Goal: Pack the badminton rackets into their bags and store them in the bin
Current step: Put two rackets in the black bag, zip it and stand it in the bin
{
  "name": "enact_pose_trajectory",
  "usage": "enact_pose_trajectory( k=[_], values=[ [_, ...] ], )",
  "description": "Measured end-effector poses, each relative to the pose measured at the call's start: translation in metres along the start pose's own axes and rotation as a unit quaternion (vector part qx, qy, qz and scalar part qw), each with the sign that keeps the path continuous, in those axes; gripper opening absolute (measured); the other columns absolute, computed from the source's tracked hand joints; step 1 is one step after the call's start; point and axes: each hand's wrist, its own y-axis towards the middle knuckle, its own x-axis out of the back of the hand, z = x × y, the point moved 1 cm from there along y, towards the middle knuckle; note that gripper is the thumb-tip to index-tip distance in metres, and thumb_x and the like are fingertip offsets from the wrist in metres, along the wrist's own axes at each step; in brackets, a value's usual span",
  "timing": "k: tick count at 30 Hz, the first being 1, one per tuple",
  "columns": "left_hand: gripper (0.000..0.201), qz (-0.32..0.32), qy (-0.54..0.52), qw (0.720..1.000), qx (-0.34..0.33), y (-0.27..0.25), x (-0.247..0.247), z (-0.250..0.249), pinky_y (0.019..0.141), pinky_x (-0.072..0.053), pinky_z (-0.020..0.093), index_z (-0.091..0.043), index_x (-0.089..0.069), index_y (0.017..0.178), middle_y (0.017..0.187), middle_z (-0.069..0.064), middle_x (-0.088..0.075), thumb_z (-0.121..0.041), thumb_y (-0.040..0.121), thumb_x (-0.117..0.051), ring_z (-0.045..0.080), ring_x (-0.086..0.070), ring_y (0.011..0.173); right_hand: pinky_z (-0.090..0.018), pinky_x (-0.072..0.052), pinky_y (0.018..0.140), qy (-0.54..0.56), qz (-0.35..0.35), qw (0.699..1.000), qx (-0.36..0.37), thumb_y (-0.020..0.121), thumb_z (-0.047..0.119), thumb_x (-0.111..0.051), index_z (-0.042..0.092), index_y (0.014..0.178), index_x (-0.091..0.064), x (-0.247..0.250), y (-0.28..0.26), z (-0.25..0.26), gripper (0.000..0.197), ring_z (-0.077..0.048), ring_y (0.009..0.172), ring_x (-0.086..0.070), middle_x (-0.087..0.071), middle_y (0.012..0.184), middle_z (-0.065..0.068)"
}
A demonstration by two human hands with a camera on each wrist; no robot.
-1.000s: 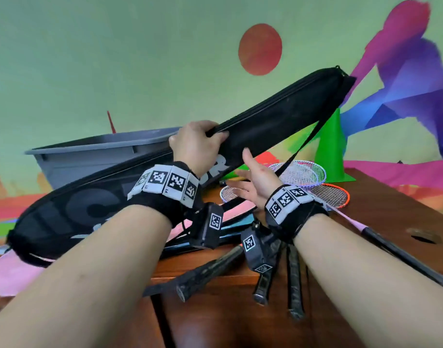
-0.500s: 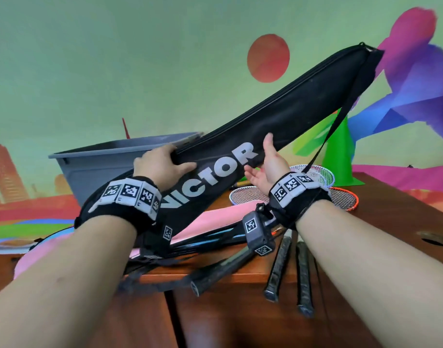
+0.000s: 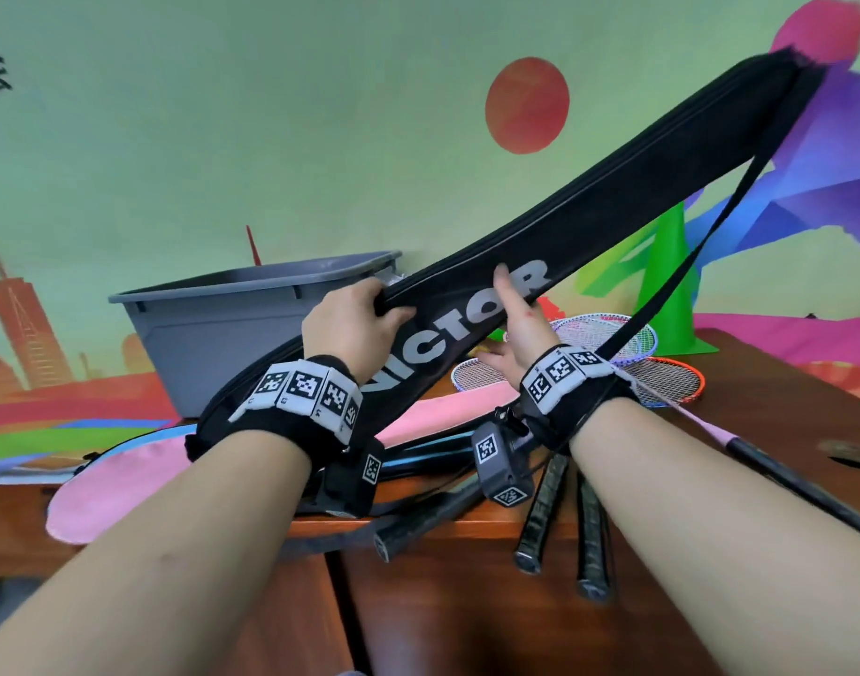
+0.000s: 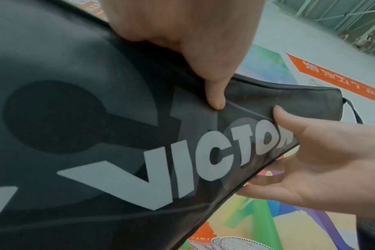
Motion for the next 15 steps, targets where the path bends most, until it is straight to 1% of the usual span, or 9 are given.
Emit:
enact_pose_trajectory(
  k=[2,4,5,6,8,10,11,13,15],
  values=[
    [0.028,-0.001,-0.030,1.000,-0.004,0.001,0.000,-0.004,0.077,-0.051,0.035,-0.023,-0.065,0.097,0.094,0.001,-0.069,-0.046,0.083,-0.061,0.025,-0.062,0.092,-0.053,-0.051,0.089,0.015,-0.022,0.999,0.018,0.037,0.072,-0.079,0.027,0.138,-0.035,0.003,0.001,0.005,0.120,-0.028,0.110,-0.060,-0.054,0.130,0.001],
    [0.032,0.001,-0.045,0.999,-0.003,0.001,0.000,-0.005,0.081,-0.051,0.036,-0.020,-0.065,0.101,0.099,0.001,-0.069,-0.046,0.083,-0.062,0.025,-0.062,0.096,-0.055,-0.051,0.088,0.022,-0.030,0.999,0.035,0.045,0.066,-0.077,0.023,0.135,-0.036,0.008,0.001,0.007,0.107,-0.027,0.108,-0.061,-0.056,0.125,-0.002],
    [0.034,-0.001,-0.041,0.999,0.001,0.001,0.000,-0.005,0.081,-0.051,0.035,-0.019,-0.064,0.101,0.100,0.001,-0.069,-0.049,0.083,-0.062,0.024,-0.062,0.096,-0.055,-0.052,0.088,0.025,-0.032,0.998,0.040,0.049,0.064,-0.076,0.021,0.134,-0.037,0.009,0.001,0.008,0.102,-0.026,0.106,-0.062,-0.057,0.123,-0.003],
    [0.037,-0.003,-0.032,0.999,0.005,0.000,-0.001,-0.003,0.079,-0.050,0.034,-0.019,-0.064,0.100,0.099,0.001,-0.069,-0.052,0.082,-0.061,0.024,-0.062,0.095,-0.054,-0.052,0.088,0.025,-0.035,0.998,0.042,0.050,0.064,-0.076,0.021,0.134,-0.037,0.010,0.000,0.009,0.102,-0.026,0.106,-0.062,-0.057,0.123,-0.003],
    [0.043,-0.001,-0.014,1.000,0.015,-0.002,-0.005,0.002,0.075,-0.049,0.032,-0.020,-0.064,0.095,0.093,0.000,-0.068,-0.060,0.081,-0.057,0.023,-0.062,0.090,-0.054,-0.052,0.088,0.014,-0.046,0.998,0.039,0.043,0.067,-0.075,0.022,0.135,-0.036,0.014,0.001,0.009,0.109,-0.026,0.107,-0.061,-0.057,0.123,-0.002],
    [0.046,0.006,-0.004,1.000,0.022,-0.002,-0.009,0.009,0.072,-0.051,0.033,-0.021,-0.064,0.090,0.086,-0.001,-0.068,-0.065,0.080,-0.053,0.023,-0.062,0.085,-0.053,-0.052,0.087,0.003,-0.058,0.998,0.035,0.041,0.070,-0.073,0.023,0.135,-0.036,0.016,0.001,0.009,0.112,-0.026,0.107,-0.061,-0.057,0.124,-0.001],
    [0.048,0.012,0.000,1.000,0.024,-0.002,-0.011,0.013,0.070,-0.051,0.033,-0.021,-0.063,0.088,0.083,-0.001,-0.067,-0.067,0.079,-0.051,0.023,-0.062,0.082,-0.052,-0.052,0.087,-0.008,-0.066,0.997,0.032,0.042,0.072,-0.071,0.023,0.135,-0.035,0.018,0.002,0.008,0.111,-0.026,0.109,-0.060,-0.056,0.125,-0.001],
    [0.051,0.017,0.016,0.999,0.029,-0.001,-0.015,0.023,0.065,-0.047,0.032,-0.019,-0.061,0.083,0.078,0.000,-0.064,-0.069,0.079,-0.049,0.025,-0.060,0.079,-0.048,-0.053,0.088,-0.037,-0.085,0.995,0.030,0.049,0.075,-0.066,0.021,0.137,-0.034,0.021,0.004,0.005,0.108,-0.025,0.112,-0.057,-0.053,0.128,0.000],
    [0.054,0.015,0.031,0.999,0.029,0.002,-0.020,0.030,0.063,-0.045,0.032,-0.018,-0.060,0.082,0.077,0.002,-0.064,-0.070,0.079,-0.048,0.027,-0.059,0.080,-0.046,-0.054,0.086,-0.063,-0.107,0.992,0.019,0.054,0.078,-0.060,0.019,0.139,-0.034,0.025,0.011,0.001,0.107,-0.025,0.113,-0.055,-0.051,0.129,-0.001]
  ],
)
